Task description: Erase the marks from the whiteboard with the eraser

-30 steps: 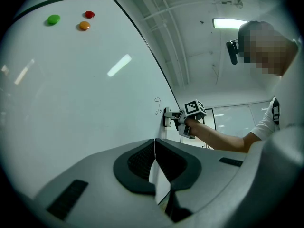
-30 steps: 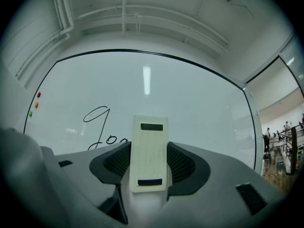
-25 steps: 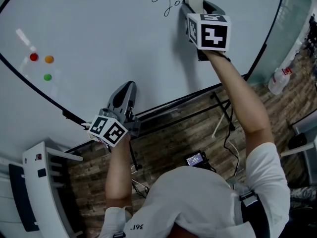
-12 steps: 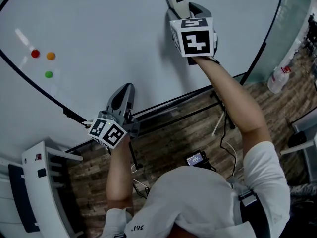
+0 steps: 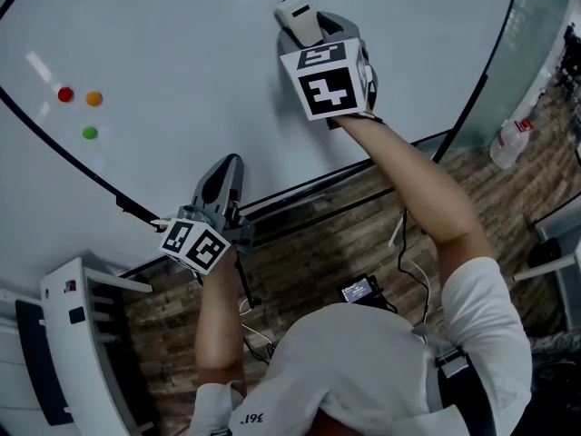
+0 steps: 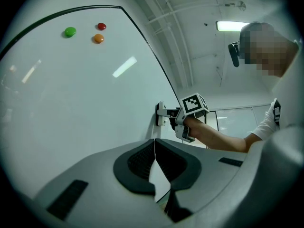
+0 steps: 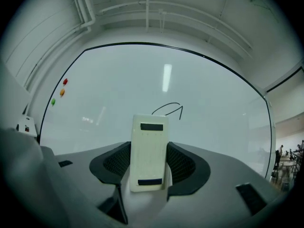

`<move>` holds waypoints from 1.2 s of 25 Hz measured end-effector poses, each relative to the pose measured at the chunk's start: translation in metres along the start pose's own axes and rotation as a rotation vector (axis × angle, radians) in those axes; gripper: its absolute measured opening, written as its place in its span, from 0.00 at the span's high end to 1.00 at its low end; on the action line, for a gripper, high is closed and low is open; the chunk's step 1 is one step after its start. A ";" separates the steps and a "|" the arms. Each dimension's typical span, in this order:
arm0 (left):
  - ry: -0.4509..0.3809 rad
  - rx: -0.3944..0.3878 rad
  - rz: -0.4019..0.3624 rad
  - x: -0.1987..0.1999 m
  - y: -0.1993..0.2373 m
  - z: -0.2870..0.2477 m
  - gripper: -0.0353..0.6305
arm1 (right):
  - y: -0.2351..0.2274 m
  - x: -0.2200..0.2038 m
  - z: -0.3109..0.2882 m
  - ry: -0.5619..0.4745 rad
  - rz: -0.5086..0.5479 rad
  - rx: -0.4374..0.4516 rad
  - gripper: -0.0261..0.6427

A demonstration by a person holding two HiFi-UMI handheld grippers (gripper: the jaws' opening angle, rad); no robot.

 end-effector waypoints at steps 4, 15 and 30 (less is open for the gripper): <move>-0.001 0.003 0.002 0.000 0.001 0.004 0.94 | 0.011 0.003 0.000 0.008 0.029 0.016 0.58; -0.007 0.020 0.005 0.000 0.001 0.012 0.94 | 0.053 0.010 -0.003 0.010 0.065 0.128 0.58; -0.042 0.083 -0.028 0.020 0.001 0.039 0.94 | 0.110 0.063 0.003 -0.100 0.056 0.285 0.58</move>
Point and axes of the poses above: the fingertips, and each gripper's own axes: z backward along the fingers, y to its left, x out of its top, the point moved 9 cm from there along z, backward along the fingers, and after that the axes turned 12 degrees about z, right-handed, at the moved point
